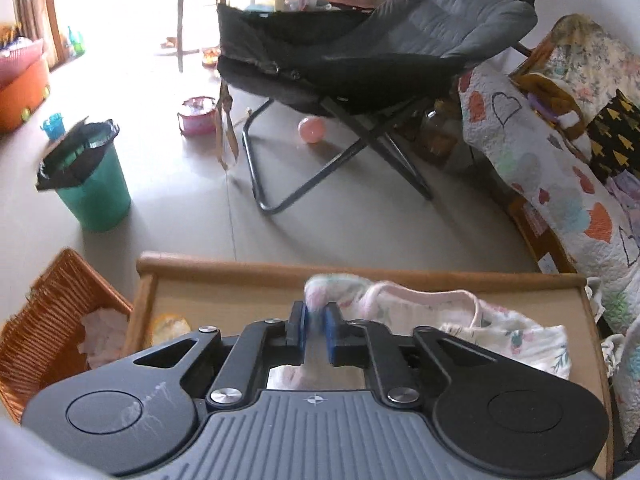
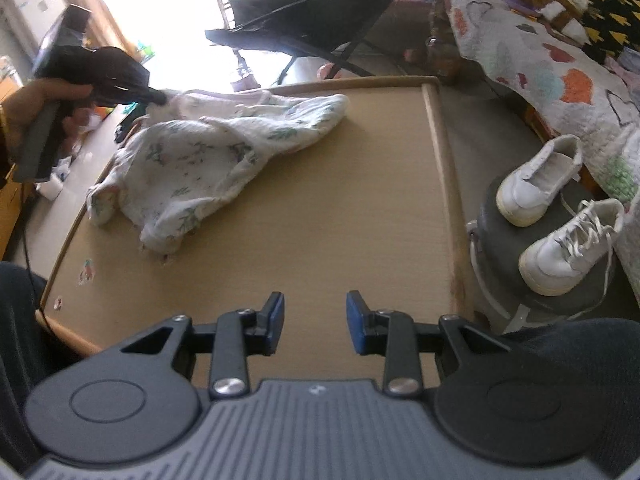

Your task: Fold clothes

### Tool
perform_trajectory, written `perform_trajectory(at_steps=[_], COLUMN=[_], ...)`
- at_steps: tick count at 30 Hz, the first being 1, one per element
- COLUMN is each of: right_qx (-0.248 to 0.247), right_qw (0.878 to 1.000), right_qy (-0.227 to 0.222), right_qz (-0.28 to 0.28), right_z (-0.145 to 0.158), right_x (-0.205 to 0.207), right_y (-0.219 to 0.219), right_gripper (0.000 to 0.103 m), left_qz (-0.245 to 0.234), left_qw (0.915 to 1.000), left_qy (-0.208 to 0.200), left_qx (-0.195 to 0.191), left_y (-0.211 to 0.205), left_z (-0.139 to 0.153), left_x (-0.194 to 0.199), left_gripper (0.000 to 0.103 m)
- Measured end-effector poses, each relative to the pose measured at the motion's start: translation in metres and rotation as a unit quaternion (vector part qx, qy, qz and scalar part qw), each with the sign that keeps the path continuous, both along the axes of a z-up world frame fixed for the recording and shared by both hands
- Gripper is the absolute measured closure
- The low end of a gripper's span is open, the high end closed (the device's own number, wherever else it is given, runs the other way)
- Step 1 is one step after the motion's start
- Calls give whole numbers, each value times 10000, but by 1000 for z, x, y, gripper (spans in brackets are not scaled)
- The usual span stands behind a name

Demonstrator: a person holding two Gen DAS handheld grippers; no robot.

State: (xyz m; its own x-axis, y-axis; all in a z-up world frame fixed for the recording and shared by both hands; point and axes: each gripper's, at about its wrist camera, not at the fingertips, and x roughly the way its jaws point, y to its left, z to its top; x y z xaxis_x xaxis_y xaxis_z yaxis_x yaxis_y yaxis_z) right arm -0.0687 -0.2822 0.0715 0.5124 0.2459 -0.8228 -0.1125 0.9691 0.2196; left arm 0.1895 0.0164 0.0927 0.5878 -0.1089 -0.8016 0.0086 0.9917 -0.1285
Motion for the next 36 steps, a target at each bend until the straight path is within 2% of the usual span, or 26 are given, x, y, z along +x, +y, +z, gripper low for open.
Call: perform_trajectory(at_steps=[3, 5, 7, 10, 12, 17, 24, 29, 36], right_qx=[0, -11, -24, -89, -211, -886, -1428, -1646, -1736], right_qw=[9994, 9982, 9955, 9879, 9810, 9563, 9458, 9396, 9360], right_qy=[-43, -105, -221, -428, -522, -824, -780, -743, -690], right_qz=[337, 591, 917, 1487, 1856, 2662, 2811, 2909, 2983], right_z=[3, 5, 8, 13, 12, 2, -14, -17, -22], right_x=[-1, -1, -1, 4, 8, 13, 29, 38, 36], right_y=[10, 19, 32, 60, 83, 137, 162, 166, 172], right_gripper=[70, 70, 70, 70, 70, 70, 70, 71, 72], left_qz=[174, 367, 582, 547, 504, 459, 68, 240, 344], left_qw=[9997, 9987, 9962, 9940, 9939, 9929, 9937, 9875, 9813], left_qy=[-37, -206, -466, -614, -554, -532, -324, -142, -10], left_qx=[-140, -272, -449, -722, -807, -958, -1070, -1554, -1895], left_y=[10, 18, 26, 34, 37, 45, 43, 49, 51], left_z=[-5, -1, 11, 24, 28, 26, -1, -27, -58], left_x=[-7, -16, -29, -50, -66, -116, -166, -192, -227], left_gripper=[83, 57, 45, 44, 44, 44, 43, 43, 43])
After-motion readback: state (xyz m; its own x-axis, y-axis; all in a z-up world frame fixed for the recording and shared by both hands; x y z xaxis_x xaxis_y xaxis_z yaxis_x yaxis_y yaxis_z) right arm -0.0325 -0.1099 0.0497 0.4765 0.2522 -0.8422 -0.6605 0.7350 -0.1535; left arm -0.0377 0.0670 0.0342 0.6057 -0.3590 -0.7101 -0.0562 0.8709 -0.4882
